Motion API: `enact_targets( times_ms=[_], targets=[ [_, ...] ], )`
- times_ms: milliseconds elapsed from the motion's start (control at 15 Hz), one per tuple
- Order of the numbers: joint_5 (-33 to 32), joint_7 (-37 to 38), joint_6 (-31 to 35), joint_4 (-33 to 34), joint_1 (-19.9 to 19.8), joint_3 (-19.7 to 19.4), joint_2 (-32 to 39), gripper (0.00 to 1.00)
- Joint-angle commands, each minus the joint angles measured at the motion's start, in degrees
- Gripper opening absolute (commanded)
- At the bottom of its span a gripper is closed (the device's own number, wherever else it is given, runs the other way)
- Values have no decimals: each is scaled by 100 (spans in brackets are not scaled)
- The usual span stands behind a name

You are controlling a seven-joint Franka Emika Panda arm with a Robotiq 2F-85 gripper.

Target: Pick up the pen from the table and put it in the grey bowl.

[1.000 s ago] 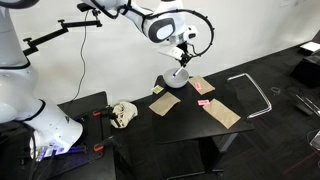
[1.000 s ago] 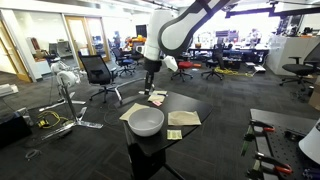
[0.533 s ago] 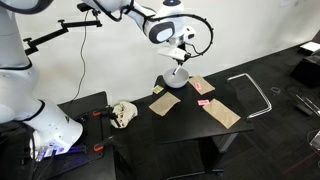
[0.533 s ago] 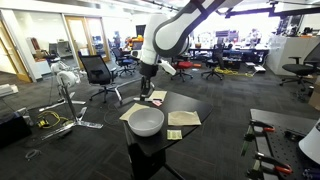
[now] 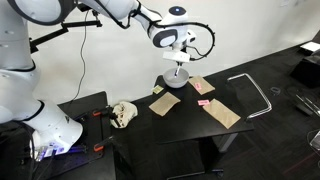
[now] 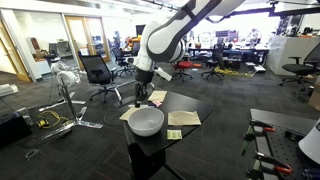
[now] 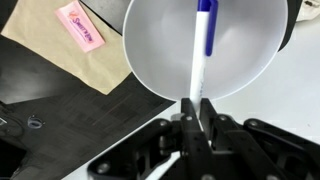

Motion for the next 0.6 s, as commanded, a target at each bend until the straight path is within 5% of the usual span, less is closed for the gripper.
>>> enact_targets(
  times_ms=[0,400,467,533],
  targets=[
    [334,-573,-34,321,-198,260,291,3],
    [484,-899,-69,512,-227,338,578,4],
    [472,-894,-56,514,-221,337,603,37],
    [457,-886,-55,517,-217,338,623,39]
  ],
)
